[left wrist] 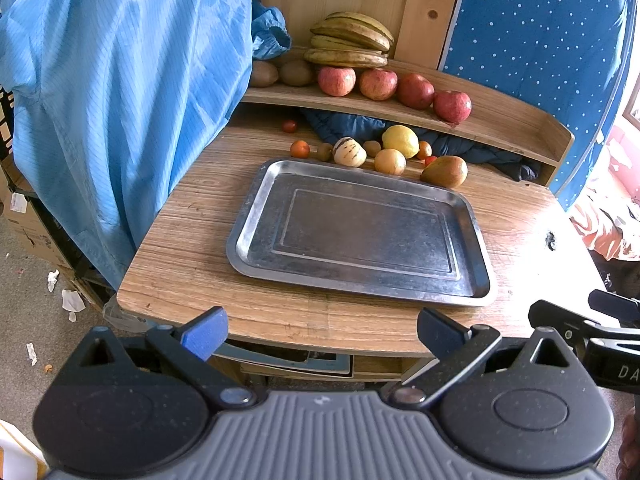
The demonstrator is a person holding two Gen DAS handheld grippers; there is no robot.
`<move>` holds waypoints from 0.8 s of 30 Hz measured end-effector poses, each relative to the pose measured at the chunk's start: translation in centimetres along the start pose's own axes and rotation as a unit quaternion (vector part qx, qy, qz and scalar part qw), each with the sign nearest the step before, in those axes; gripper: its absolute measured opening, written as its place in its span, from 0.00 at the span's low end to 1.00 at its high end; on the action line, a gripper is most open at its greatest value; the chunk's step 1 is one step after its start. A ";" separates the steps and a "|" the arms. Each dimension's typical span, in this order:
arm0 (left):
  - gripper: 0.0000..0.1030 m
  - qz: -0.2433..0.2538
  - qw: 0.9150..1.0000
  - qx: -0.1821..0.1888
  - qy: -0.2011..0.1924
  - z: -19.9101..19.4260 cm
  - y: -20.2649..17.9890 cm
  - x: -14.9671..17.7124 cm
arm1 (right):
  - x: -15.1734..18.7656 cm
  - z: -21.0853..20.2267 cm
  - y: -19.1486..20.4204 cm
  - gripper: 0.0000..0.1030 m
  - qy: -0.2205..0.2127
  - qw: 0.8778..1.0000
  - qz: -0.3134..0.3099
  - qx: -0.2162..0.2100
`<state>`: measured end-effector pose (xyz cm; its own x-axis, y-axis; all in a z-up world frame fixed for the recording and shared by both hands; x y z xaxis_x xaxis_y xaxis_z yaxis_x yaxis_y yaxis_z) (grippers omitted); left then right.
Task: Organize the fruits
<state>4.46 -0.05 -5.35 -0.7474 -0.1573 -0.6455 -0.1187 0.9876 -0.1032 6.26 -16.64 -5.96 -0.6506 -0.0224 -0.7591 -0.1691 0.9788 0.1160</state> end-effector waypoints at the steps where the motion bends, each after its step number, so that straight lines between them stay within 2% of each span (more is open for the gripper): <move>1: 0.99 0.000 1.000 0.000 0.000 0.0 0.0 0.0 | 0.0 0.0 0.0 0.99 0.000 1.000 0.000 0.000; 24: 0.99 0.003 1.000 -0.003 0.003 1.2 -1.1 0.2 | -0.1 0.4 -0.7 0.99 0.002 1.000 0.002 -0.001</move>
<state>5.21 -1.18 -6.30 -0.7518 -0.1512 -0.6418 -0.1175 0.9885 -0.0952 6.77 -17.19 -6.19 -0.6536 -0.0202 -0.7565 -0.1691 0.9783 0.1200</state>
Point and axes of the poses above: each gripper's, at about its wrist camera, not at the fingertips, and z roughly the way its jaws point, y to its left, x to its underside, the point moved 7 cm from there along z, roughly the way its jaws point, and after that the axes turned 1 degree about -y, right-handed, at the moved point
